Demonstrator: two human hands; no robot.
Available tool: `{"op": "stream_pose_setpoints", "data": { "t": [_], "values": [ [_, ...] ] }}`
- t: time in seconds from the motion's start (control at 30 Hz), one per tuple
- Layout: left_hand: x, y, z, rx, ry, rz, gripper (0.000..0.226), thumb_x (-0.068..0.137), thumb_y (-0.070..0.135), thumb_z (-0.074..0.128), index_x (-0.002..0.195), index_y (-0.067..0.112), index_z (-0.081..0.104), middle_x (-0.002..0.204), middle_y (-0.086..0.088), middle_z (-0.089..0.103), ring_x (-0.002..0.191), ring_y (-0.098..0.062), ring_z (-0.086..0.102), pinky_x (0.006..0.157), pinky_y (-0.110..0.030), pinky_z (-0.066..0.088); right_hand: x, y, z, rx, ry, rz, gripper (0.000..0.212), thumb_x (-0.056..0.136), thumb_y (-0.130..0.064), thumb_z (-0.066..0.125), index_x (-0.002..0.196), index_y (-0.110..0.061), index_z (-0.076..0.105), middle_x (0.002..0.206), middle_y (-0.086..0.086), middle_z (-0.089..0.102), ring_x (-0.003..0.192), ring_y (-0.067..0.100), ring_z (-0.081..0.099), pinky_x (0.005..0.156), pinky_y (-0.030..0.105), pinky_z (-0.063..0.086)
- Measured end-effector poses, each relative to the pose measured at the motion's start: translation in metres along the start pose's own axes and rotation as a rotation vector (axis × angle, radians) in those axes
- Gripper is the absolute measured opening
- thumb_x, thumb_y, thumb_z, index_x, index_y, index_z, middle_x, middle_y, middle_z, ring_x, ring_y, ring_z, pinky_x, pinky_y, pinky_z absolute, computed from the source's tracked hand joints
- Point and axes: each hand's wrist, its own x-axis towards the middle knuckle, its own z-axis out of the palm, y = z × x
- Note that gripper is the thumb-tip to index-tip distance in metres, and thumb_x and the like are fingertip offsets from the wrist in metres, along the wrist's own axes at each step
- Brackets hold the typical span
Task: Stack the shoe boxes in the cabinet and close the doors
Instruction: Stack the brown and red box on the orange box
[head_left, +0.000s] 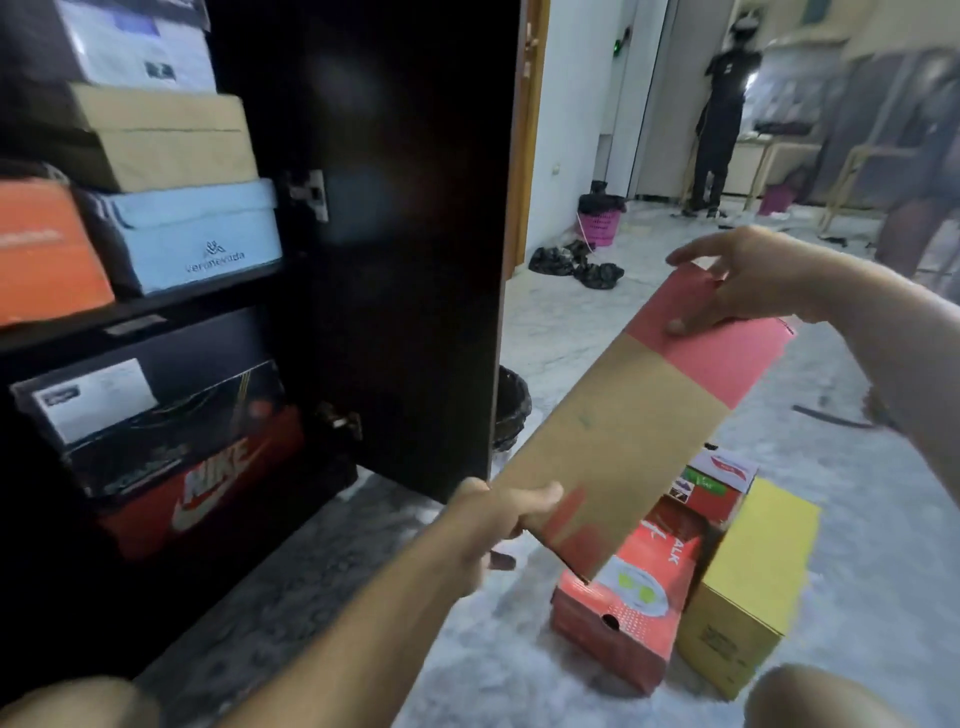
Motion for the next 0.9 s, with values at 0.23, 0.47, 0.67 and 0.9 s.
{"op": "stream_pose_setpoints", "data": {
  "t": [0.23,0.47,0.67,0.9],
  "values": [
    [-0.103,0.065,-0.094,0.182,0.142,0.097,0.045,0.065,0.038,0.085,0.093,0.005,0.074,0.075,-0.008,0.074,0.066,-0.021,0.068,0.073,-0.039,0.057,-0.047,-0.066,-0.031,0.112,-0.066,-0.135,0.050,0.064,-0.016,0.089,0.107,-0.029,0.066,0.097,-0.003,0.059,0.079,0.029,0.067,0.061,0.045,0.061],
    [-0.202,0.112,-0.162,0.135,0.511,0.275,0.049,0.052,0.036,0.085,0.091,0.011,0.071,0.066,-0.003,0.070,0.052,-0.016,0.061,0.051,-0.022,0.047,-0.069,-0.146,-0.024,0.318,-0.079,-0.324,0.048,0.063,-0.010,0.087,0.107,-0.011,0.069,0.094,0.017,0.067,0.065,0.034,0.071,0.058,0.044,0.061],
    [-0.266,0.145,-0.194,0.072,0.810,0.478,0.073,0.037,0.028,0.089,0.103,0.007,0.068,0.092,-0.008,0.073,0.078,-0.020,0.068,0.076,-0.035,0.055,-0.073,-0.204,-0.010,0.534,0.023,-0.517,0.051,0.063,-0.011,0.085,0.110,-0.013,0.065,0.096,0.012,0.064,0.064,0.031,0.071,0.060,0.045,0.061],
    [-0.311,0.182,-0.213,0.055,1.047,0.720,0.065,0.064,0.013,0.087,0.122,0.009,0.058,0.104,-0.003,0.071,0.079,-0.013,0.068,0.050,-0.021,0.050,-0.054,-0.256,-0.004,0.769,0.139,-0.688,0.052,0.062,-0.011,0.088,0.108,-0.016,0.065,0.097,0.008,0.065,0.078,0.027,0.071,0.057,0.043,0.061]
  ]
}}
